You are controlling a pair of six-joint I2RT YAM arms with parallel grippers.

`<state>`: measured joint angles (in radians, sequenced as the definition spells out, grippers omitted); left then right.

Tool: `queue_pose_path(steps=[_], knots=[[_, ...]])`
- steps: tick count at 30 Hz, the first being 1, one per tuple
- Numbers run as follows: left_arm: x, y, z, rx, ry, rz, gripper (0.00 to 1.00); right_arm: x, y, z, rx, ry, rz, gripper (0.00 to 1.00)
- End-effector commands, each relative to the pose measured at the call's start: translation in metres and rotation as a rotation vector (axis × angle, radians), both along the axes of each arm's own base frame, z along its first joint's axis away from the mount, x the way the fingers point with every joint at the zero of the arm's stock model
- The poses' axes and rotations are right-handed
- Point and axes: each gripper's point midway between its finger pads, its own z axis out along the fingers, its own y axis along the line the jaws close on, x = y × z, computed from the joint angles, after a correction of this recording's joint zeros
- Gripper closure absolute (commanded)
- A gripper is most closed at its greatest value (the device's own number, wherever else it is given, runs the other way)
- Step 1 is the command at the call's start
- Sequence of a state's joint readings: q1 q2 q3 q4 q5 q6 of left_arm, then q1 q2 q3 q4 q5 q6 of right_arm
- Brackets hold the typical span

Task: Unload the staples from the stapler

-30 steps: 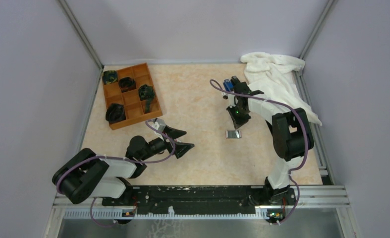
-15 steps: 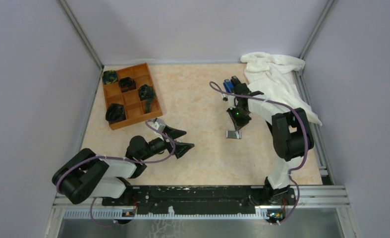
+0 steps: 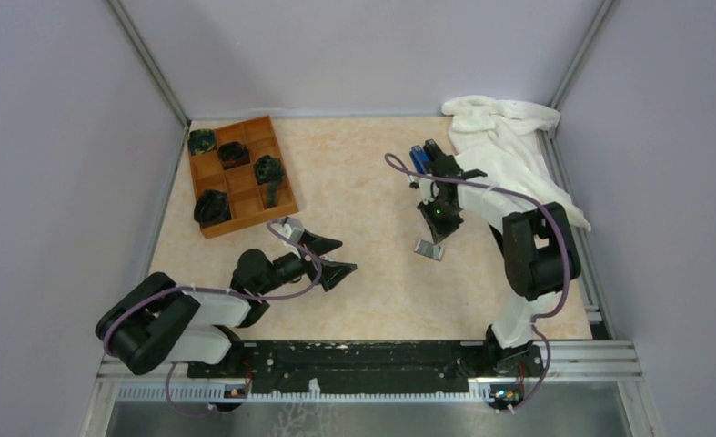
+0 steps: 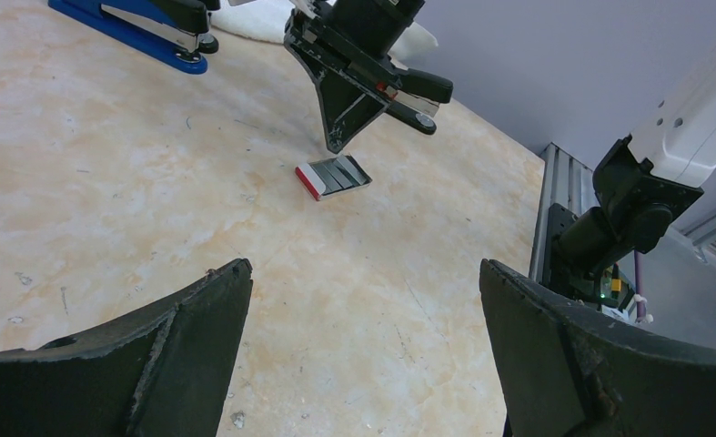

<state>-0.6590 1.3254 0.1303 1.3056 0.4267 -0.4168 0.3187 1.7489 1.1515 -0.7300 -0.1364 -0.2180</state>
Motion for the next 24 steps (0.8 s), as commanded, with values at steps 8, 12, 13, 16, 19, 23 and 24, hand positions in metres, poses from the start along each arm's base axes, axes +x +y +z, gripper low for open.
queue_pose_path(steps=[8, 12, 13, 16, 19, 23, 24], knots=[[0.000, 0.000, 0.009, -0.012, -0.041, -0.006, 0.01, -0.012, 0.016, 0.047, 0.126, -0.102, 0.123, 0.86], [-0.003, -0.006, 0.018, -0.018, -0.072, -0.045, 0.01, -0.027, 0.026, 0.071, 0.239, -0.189, 0.236, 0.80], [-0.002, -0.007, 0.019, -0.017, -0.072, -0.051, 0.01, -0.029, 0.020, 0.069, 0.216, -0.201, 0.231, 0.75], [0.000, -0.011, 0.024, -0.021, -0.067, -0.065, 0.01, -0.031, -0.009, 0.054, 0.152, -0.188, 0.128, 0.76], [0.001, -0.013, 0.025, -0.023, -0.048, -0.066, 0.02, -0.028, -0.043, 0.038, 0.128, -0.158, -0.010, 0.93], [0.004, -0.014, 0.022, -0.018, -0.013, -0.061, 0.03, -0.028, -0.053, 0.015, 0.076, -0.106, -0.025, 1.00], [0.004, -0.014, 0.021, -0.020, -0.005, -0.062, 0.03, -0.026, -0.053, 0.012, 0.074, -0.090, -0.027, 1.00]])
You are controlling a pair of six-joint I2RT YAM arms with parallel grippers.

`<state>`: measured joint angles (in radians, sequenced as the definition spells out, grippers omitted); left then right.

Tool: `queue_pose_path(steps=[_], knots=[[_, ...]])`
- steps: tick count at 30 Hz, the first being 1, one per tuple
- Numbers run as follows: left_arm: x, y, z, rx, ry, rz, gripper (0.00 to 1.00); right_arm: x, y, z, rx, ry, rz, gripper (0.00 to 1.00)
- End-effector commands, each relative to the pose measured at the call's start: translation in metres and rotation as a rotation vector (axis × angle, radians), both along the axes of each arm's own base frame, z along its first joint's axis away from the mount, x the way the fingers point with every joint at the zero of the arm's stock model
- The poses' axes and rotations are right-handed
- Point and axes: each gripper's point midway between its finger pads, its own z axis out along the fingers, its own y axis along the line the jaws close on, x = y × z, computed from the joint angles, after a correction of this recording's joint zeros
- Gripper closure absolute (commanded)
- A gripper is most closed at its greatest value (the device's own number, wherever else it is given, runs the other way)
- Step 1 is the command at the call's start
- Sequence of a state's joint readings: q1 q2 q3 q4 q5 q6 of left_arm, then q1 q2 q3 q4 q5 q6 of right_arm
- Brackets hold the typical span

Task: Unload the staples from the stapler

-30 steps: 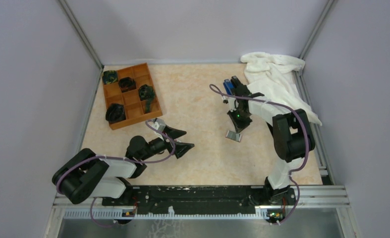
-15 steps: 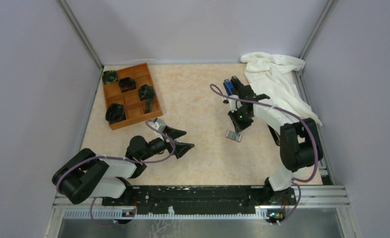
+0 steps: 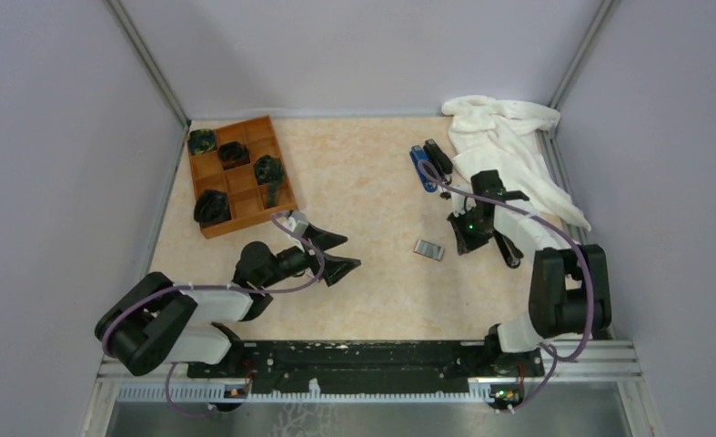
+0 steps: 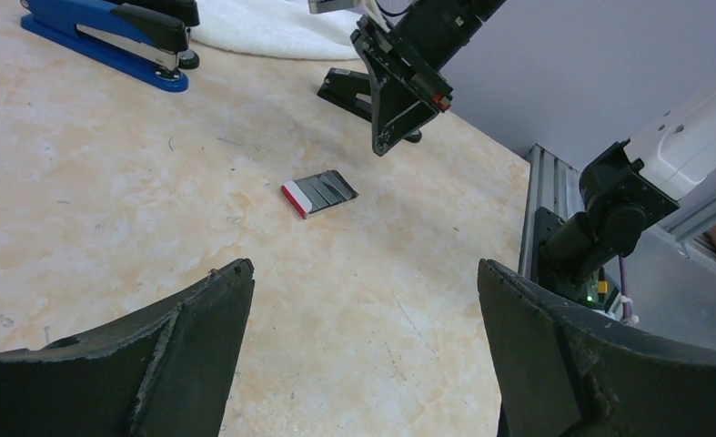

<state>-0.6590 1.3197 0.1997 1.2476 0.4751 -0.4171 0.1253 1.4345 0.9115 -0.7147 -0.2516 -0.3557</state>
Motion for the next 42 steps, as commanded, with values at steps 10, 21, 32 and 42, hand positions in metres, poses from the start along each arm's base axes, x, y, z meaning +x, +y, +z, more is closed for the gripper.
queue_pose_path(steps=[10, 21, 32, 42], knots=[[-0.003, 0.002, 0.006, -0.025, 0.035, 0.003, 0.03, 0.035, 0.028, -0.037, 0.057, 0.127, -0.021, 1.00], [-0.008, 0.012, 0.006, -0.001, 0.019, 0.030, 0.02, 0.066, 0.108, -0.018, 0.216, 0.159, 0.058, 1.00], [-0.006, 0.016, 0.004, 0.023, 0.003, 0.057, 0.02, 0.047, 0.040, 0.045, 0.152, -0.071, 0.116, 1.00], [-0.006, 0.008, 0.007, -0.001, 0.009, 0.019, 0.02, -0.002, 0.015, -0.008, 0.061, 0.046, 0.007, 1.00]])
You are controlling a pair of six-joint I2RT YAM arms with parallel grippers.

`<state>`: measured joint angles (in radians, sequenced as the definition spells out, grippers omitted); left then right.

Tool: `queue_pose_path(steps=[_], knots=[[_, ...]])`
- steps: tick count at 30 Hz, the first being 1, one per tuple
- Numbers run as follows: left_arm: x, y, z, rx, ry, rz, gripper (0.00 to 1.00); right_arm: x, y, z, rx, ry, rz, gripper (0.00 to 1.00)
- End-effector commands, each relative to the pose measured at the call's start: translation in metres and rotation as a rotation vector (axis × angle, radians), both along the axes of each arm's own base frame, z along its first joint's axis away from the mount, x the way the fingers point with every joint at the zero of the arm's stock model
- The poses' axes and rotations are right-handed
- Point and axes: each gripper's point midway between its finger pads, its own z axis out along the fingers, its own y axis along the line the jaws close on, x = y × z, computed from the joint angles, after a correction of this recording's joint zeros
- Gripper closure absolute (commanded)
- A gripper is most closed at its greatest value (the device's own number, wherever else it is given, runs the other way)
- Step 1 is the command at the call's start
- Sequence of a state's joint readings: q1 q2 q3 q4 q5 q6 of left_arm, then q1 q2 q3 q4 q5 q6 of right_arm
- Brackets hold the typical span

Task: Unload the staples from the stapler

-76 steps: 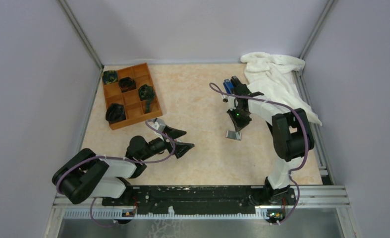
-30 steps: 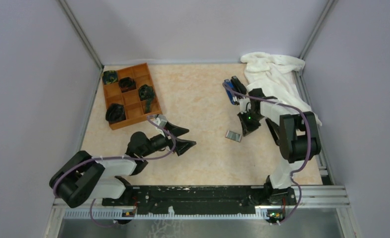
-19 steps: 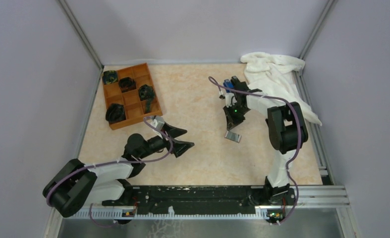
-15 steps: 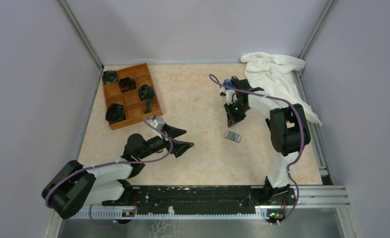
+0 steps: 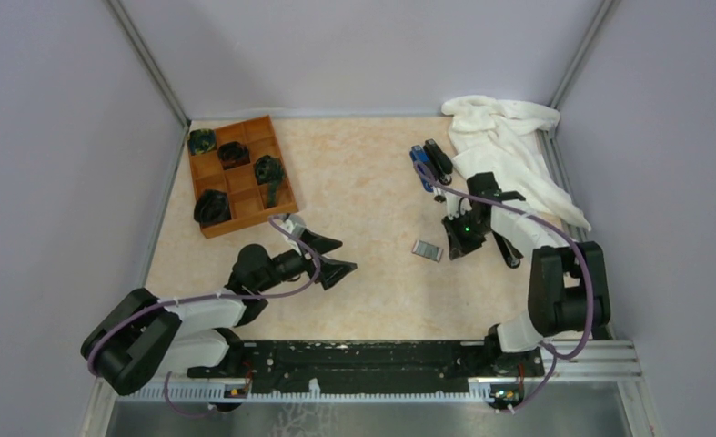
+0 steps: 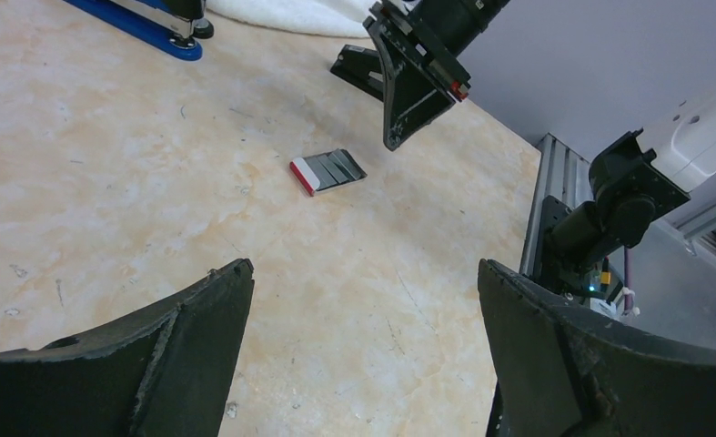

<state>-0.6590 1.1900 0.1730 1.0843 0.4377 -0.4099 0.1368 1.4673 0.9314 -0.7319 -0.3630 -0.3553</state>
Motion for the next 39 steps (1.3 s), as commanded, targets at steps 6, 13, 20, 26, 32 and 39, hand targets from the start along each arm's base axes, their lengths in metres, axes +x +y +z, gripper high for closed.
queue_pose_path(steps=[6, 13, 20, 26, 32, 39], knots=[[-0.003, 0.001, 0.012, -0.040, -0.032, -0.009, 0.02, 0.012, -0.002, -0.018, -0.026, 0.051, -0.058, 1.00], [-0.003, 0.003, 0.013, -0.036, -0.041, 0.000, 0.02, 0.019, 0.008, -0.037, 0.011, 0.128, -0.067, 1.00], [-0.002, 0.003, 0.016, -0.037, -0.050, 0.002, 0.02, 0.033, 0.022, -0.038, 0.072, 0.158, -0.064, 1.00], [-0.001, 0.002, 0.014, -0.033, -0.047, 0.005, 0.02, 0.046, 0.038, -0.039, 0.088, 0.143, -0.023, 1.00], [0.000, 0.000, 0.012, -0.032, -0.046, -0.004, 0.02, 0.054, 0.047, -0.034, 0.091, 0.126, 0.024, 1.00], [0.002, 0.000, 0.012, -0.030, -0.053, 0.003, 0.02, 0.073, 0.028, 0.028, 0.108, -0.114, 0.032, 0.95]])
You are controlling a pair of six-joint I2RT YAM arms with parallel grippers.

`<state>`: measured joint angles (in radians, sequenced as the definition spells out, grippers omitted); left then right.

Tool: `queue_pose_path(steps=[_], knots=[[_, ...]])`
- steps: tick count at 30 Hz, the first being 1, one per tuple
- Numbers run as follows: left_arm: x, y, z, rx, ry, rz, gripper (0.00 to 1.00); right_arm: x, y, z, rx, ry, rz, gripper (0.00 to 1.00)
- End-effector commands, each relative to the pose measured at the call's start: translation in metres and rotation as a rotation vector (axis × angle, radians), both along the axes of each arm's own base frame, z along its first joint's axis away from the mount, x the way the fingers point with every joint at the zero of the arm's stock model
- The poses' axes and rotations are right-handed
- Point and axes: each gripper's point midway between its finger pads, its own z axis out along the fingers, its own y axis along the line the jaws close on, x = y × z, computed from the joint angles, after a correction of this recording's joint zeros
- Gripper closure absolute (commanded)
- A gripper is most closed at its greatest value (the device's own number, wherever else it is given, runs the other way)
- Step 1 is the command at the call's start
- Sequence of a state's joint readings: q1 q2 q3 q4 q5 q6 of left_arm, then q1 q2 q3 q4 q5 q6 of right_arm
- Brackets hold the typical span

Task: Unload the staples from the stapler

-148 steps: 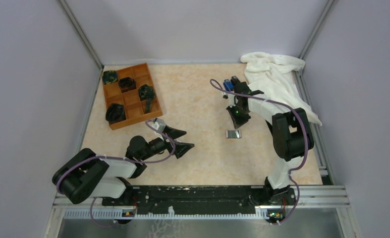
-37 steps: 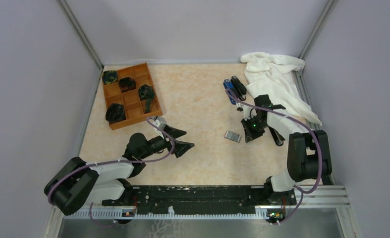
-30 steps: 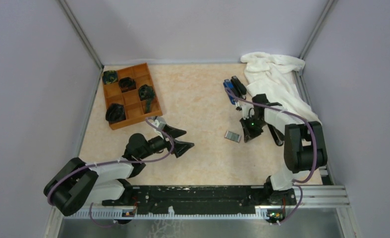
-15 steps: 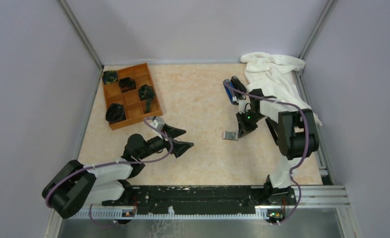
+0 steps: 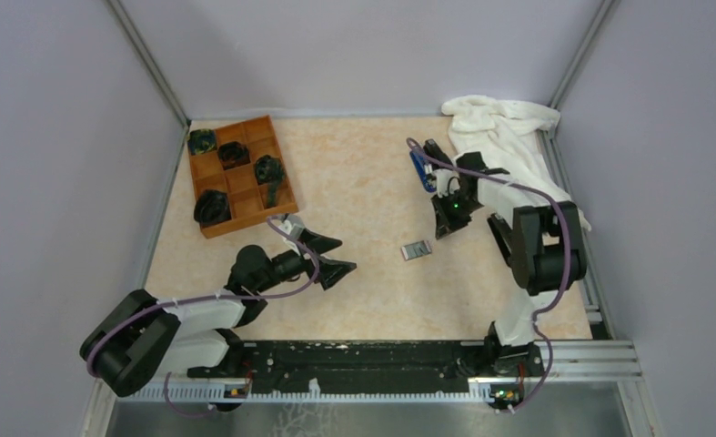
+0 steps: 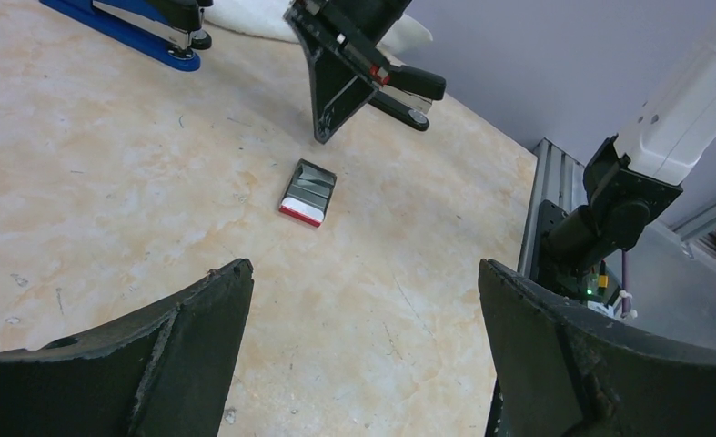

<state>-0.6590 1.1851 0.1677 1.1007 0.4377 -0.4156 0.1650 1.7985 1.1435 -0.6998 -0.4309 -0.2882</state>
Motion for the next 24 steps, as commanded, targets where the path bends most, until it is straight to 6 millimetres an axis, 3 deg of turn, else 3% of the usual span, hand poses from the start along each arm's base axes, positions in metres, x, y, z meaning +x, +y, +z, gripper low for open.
queue_pose_path(steps=[1, 4, 9, 16, 24], knots=[[0.003, -0.002, 0.009, -0.020, -0.048, 0.000, 0.02, 0.024, 0.004, 0.069, 0.081, -0.265, 0.057, 0.94], [0.004, -0.004, 0.013, -0.031, -0.058, -0.009, 0.02, 0.017, 0.027, 0.085, 0.168, -0.300, 0.135, 0.84], [0.004, -0.005, 0.014, -0.045, -0.050, -0.013, 0.02, 0.011, 0.052, 0.072, 0.115, -0.323, 0.217, 0.76], [0.002, -0.002, 0.009, -0.043, -0.031, -0.004, 0.02, 0.020, 0.056, 0.057, -0.059, -0.385, 0.218, 0.75], [0.002, -0.003, 0.008, -0.052, -0.020, -0.002, 0.02, 0.013, 0.052, 0.038, -0.154, -0.368, 0.237, 0.68]])
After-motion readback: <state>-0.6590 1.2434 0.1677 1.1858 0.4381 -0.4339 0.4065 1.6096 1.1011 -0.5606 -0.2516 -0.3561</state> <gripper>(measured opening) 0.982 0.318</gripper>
